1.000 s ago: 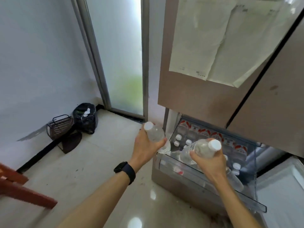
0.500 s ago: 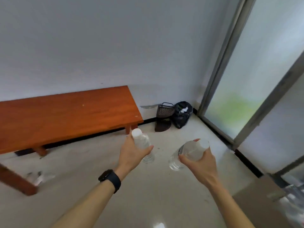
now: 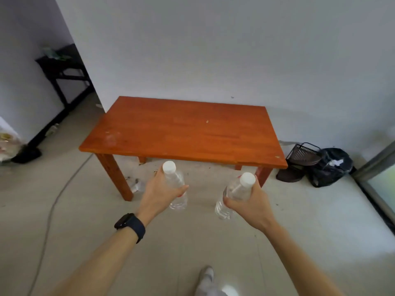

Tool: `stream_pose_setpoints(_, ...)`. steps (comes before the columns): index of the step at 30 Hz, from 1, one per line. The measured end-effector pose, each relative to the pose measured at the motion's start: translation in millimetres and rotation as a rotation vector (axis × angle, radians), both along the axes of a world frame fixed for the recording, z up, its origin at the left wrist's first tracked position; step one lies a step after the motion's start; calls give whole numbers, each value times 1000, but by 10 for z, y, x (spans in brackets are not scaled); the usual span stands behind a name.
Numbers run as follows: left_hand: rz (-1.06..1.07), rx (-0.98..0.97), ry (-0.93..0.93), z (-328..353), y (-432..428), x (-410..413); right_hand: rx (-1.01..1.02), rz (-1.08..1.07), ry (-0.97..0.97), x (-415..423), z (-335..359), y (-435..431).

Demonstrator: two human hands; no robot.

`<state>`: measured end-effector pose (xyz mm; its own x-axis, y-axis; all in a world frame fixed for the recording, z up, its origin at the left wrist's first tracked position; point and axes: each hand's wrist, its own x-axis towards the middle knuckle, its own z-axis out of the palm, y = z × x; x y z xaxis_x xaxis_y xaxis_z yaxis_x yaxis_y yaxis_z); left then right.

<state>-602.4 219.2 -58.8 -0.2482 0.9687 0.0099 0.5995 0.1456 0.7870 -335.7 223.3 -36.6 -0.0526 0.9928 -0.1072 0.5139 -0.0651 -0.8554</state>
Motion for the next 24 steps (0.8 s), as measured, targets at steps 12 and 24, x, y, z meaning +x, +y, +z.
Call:
stream_pose_setpoints(12, 136, 12, 22, -130, 1789, -1420, -52, 146, 12, -1376, -397, 2065)
stream_pose_setpoints(24, 163, -86, 14, -417, 3564, -2346, -143, 179, -49, -2428, -725, 3987)
